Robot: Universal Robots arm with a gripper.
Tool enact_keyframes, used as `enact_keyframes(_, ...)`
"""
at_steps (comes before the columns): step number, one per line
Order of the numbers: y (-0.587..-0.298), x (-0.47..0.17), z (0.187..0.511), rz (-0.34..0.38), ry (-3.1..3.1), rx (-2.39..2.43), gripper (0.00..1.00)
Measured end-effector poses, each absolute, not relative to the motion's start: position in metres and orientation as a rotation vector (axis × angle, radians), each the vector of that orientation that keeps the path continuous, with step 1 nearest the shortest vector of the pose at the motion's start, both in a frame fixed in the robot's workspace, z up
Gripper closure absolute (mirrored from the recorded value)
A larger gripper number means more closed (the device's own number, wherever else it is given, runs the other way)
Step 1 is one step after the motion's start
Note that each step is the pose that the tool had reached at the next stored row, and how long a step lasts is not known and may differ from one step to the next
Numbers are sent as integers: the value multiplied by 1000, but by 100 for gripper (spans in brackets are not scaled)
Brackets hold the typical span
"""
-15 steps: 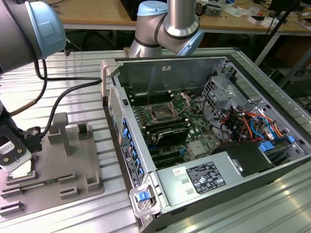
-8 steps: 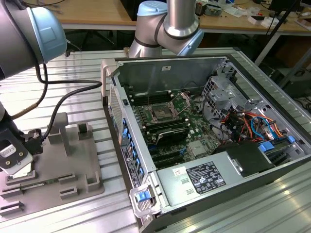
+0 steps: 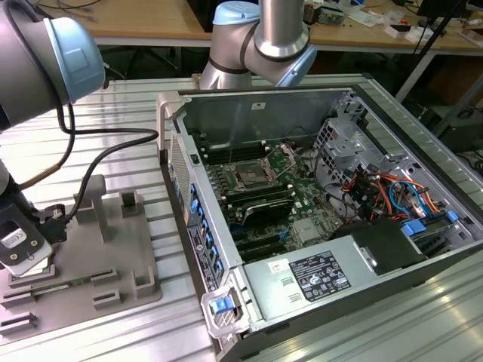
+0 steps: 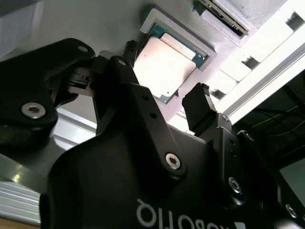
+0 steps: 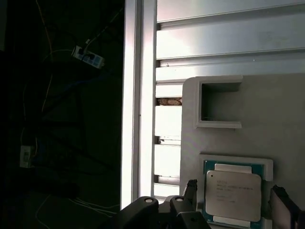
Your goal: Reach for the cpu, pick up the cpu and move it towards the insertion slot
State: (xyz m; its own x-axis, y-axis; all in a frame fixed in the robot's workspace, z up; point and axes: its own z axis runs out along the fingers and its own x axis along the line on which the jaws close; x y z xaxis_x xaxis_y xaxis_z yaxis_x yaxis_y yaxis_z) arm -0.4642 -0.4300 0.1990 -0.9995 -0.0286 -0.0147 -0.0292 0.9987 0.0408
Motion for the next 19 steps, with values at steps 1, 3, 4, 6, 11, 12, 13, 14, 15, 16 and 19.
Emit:
enact_keyframes(1, -430, -464, 198, 64, 3127, -45, 34)
enact_keyframes(3, -430, -464, 197, 64, 3127, -44, 34)
enact_keyframes(4, -430, -464, 196, 64, 3127, -43, 34)
enact_keyframes(6, -431, -464, 194, 64, 3127, -40, 34)
enact_keyframes(11, -431, -464, 191, 64, 3127, -32, 34)
enact_keyframes(12, -431, -464, 190, 64, 3128, -31, 34)
enact_keyframes(13, -431, -464, 189, 64, 3127, -31, 34)
enact_keyframes(14, -431, -464, 188, 64, 3128, -30, 34)
enact_keyframes(15, -431, -464, 188, 64, 3128, -30, 34)
enact_keyframes(16, -431, -464, 188, 64, 3128, -30, 34)
enact_keyframes(19, -431, -464, 188, 64, 3128, -30, 34)
